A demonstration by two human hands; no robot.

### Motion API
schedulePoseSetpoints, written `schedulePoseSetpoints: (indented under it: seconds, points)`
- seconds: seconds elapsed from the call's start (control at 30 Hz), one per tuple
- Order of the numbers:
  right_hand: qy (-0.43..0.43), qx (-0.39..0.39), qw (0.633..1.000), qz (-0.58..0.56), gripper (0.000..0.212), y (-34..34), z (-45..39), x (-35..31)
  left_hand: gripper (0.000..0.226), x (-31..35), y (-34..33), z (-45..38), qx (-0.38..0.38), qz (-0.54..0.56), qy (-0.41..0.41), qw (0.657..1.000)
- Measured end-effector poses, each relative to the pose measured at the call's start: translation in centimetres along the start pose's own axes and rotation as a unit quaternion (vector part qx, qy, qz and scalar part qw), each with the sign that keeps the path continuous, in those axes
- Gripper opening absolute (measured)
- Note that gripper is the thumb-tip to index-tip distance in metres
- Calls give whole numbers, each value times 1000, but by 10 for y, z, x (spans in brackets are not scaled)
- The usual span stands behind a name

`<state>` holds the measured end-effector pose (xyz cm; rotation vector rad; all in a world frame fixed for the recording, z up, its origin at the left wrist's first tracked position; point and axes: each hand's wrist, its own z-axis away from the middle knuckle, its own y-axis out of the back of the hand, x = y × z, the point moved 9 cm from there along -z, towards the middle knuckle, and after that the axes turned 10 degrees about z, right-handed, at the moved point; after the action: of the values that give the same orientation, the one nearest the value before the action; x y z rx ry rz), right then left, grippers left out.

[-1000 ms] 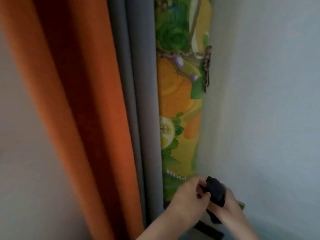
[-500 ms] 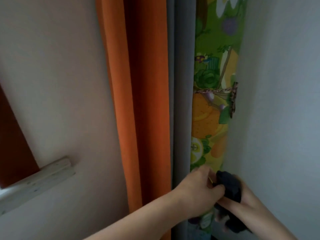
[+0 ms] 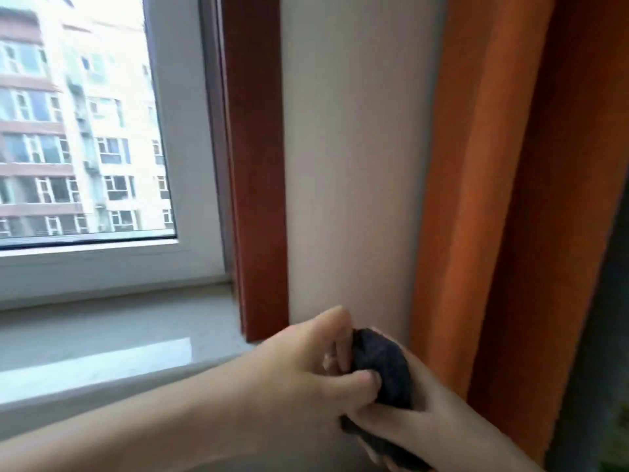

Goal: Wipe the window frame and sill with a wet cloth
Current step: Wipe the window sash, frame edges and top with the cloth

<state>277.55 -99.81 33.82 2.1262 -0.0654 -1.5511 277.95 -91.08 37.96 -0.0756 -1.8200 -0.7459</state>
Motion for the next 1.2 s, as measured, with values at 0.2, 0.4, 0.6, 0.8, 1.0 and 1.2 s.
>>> schedulePoseSetpoints:
  seconds: [0.2, 0.4, 0.6, 0.8, 1.0, 1.2]
  points:
    - [55, -59, 996, -50, 38, -98, -119, -75, 22, -16, 149, 50, 167, 10, 66, 984]
    - [-41, -51, 992, -108, 49, -161, -175, -90, 15, -47, 235, 83, 278, 33, 106, 954]
    - [9, 112, 994, -7, 44, -149, -224, -119, 21, -50, 291, 72, 245, 92, 88, 961]
    - [173, 429, 852, 245, 52, -84, -237, -204, 30, -14, 330, 19, 227, 55, 10, 972]
    - [235, 541, 749, 304, 46, -43, -277, -262, 39, 4, 353, -21, 233, 47, -45, 970]
    - [247, 510, 745, 352, 50, -51, -314, -242, 50, 15, 358, -39, 217, 83, -95, 968]
